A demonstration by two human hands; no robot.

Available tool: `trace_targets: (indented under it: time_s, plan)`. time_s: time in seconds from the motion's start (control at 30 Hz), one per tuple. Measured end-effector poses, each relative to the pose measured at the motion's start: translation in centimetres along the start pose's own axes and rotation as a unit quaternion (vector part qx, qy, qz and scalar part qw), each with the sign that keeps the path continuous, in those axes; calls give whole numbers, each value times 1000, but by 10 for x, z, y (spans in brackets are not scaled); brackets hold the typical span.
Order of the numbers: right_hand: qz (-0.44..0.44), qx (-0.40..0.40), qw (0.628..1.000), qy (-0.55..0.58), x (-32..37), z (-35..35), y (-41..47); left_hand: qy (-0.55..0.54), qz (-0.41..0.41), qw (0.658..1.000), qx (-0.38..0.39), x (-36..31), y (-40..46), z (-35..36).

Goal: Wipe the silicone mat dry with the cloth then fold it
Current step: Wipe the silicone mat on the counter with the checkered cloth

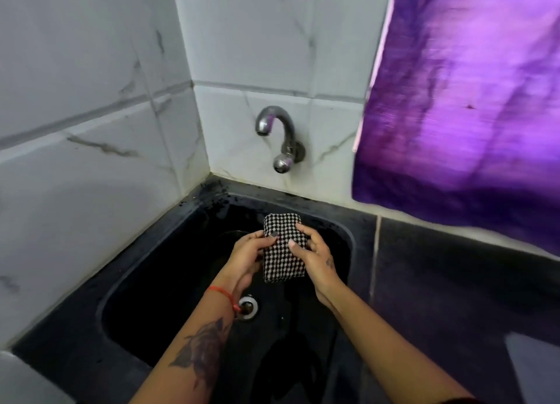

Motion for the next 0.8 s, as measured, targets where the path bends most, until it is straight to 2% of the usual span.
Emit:
trace_targets:
  time_s: [0.27, 0.57, 0.7, 0.8]
  plan:
    - [10, -93, 993, 67, -23, -97, -85, -26, -41, 997, 67, 68, -60, 86]
    - [99, -125, 980, 119, -53, -204, -172, -43, -76, 987, 134, 148, -130, 184]
    - [130, -154, 964, 177, -71, -247, -213, 5, -75, 986, 147, 187, -165, 226]
    - [143, -155, 961, 176, -83, -278, -242, -12, -96, 980, 176, 220, -187, 244]
Point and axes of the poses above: each hand's wrist, its own y-axis towards the middle knuckle, its own z-axis out of the palm, x = y × z, the point moved 3 cm from there along y, towards the middle knuckle, and after that the axes turned 10 degrees about -y, right-handed, at the moved point
